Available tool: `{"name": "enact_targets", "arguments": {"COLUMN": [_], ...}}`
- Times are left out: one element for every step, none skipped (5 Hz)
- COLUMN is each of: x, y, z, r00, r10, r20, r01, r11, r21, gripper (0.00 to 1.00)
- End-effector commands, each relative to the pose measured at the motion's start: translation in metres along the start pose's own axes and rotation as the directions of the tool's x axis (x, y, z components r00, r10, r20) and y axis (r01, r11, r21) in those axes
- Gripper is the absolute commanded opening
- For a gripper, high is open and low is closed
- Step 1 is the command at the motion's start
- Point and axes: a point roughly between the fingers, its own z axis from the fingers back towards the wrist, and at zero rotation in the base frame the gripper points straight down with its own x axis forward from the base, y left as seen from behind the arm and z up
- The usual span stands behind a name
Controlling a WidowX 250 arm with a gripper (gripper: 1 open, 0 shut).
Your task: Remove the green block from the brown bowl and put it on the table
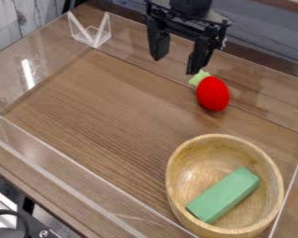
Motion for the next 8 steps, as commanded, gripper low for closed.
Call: {"name": "enact_targets", "arguments": {"x": [0.006,0.015,0.031,0.037,0.035,0.033,0.027,0.026], "y": [0.004,0.020,0.025,0.022,0.027,0.032,0.030,0.030], "z": [-0.002,0.000,0.007,0.013,0.011,0.004,0.005,0.012], "r00": [0.998,0.997,0.991,0.983,0.971,0.963,0.950,0.934], "r10": [-0.058,-0.024,-0.052,-0.095,-0.151,-0.188,-0.221,-0.236], "r20": [0.030,0.066,0.121,0.158,0.183,0.191,0.219,0.269], "r01": [0.058,0.026,0.055,0.102,0.163,0.203,0.240,0.258], "r11": [0.998,1.000,0.998,0.994,0.985,0.977,0.969,0.965], "r21": [-0.007,-0.017,-0.022,-0.038,-0.054,-0.060,-0.065,-0.050], "gripper": [1.00,1.00,1.00,1.00,1.00,1.00,1.00,1.00]}}
